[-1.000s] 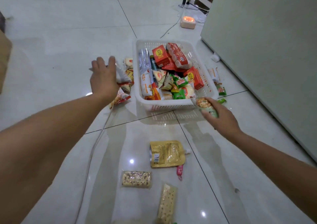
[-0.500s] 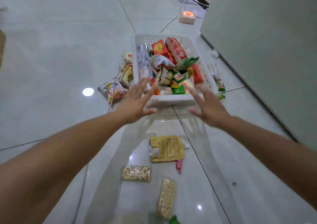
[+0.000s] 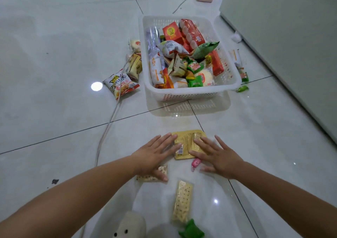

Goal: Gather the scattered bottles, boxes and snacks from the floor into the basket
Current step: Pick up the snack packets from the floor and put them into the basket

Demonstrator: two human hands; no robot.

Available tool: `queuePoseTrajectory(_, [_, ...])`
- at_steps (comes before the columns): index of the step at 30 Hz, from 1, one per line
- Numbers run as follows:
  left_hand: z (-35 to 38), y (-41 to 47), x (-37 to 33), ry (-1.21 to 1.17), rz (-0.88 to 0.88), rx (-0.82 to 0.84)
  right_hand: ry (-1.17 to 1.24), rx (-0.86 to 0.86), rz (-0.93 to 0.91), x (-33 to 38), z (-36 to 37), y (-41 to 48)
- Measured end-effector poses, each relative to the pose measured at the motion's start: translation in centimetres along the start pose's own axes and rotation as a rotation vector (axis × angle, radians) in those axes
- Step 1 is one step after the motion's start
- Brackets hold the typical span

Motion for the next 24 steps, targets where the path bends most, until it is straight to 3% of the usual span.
queuePoseTrajectory(4, [-1.0, 1.7, 0.7, -0.019, -0.143, -0.098, 0.099, -0.03, 0.1, -0.4, -0.3, 0.2])
queuePoseTrajectory(8, [-2.5, 2.2, 1.6, -0.263, -0.393, -0.22, 0.18, -0.069, 0.084, -0.8, -1.1, 0.5])
queuePoseTrajectory(13, [-0.3, 2.2, 1.1, -0.41, -0.436, -0.21, 0.15, -0.129, 0.126, -0.9, -1.6, 1.4])
queuePoseTrajectory(24, [-1.0, 1.5, 1.5, -0.374, -0.56, -0.246, 0.149, -0.187, 0.058, 0.3, -3.0, 4.8])
Point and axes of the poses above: each hand's wrist, its own y-axis towards the middle knuckle, its own z-axis out of the palm, x = y × z, the point moved 2 cm from there along y, towards the middle knuckle, and after that the axes turned 12 degrees about x, right-handed, at the moved point
